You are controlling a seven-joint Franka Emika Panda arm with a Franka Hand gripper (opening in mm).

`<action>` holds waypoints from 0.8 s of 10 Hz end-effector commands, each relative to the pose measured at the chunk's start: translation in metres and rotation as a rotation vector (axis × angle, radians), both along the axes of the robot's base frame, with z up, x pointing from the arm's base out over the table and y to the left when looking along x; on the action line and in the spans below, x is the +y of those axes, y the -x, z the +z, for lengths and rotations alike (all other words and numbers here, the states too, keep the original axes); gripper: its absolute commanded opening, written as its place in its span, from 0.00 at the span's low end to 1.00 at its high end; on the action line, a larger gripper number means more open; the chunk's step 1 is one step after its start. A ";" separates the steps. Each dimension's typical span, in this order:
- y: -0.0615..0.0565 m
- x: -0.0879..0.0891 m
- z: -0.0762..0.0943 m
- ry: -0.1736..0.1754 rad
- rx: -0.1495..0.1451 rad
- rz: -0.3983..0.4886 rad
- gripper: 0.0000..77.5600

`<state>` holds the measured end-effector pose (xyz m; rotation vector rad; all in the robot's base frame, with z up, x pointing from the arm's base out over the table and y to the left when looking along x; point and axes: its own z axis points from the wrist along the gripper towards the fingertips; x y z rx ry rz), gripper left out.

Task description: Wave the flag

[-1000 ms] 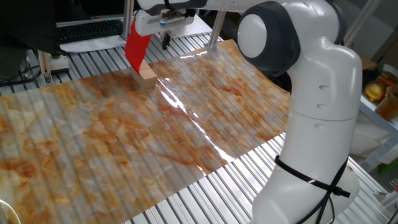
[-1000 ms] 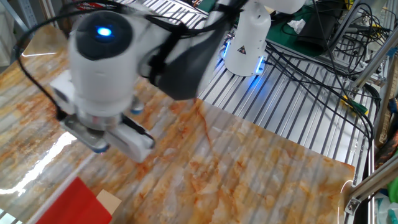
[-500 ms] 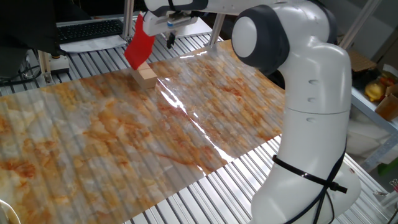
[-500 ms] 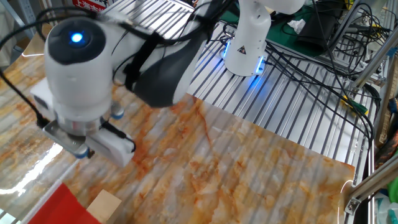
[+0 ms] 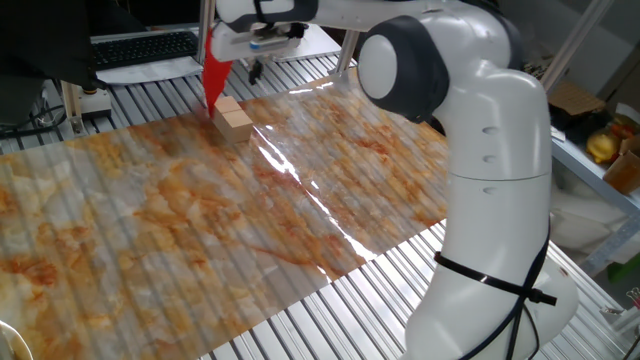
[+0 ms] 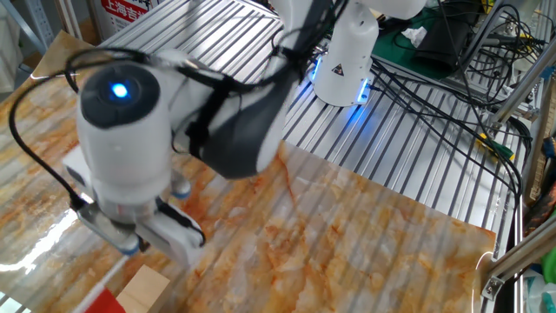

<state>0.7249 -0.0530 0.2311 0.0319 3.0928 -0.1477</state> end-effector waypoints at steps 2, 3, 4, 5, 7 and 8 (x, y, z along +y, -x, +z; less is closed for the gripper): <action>-0.004 0.016 -0.024 -0.017 -0.004 -0.009 0.01; -0.002 0.016 -0.030 -0.017 -0.003 -0.003 0.01; 0.000 0.016 -0.036 -0.019 -0.001 0.003 0.01; 0.001 0.017 -0.037 -0.019 -0.001 0.004 0.01; 0.009 0.022 -0.057 -0.013 0.021 -0.014 0.01; 0.014 0.024 -0.062 -0.014 0.020 -0.012 0.01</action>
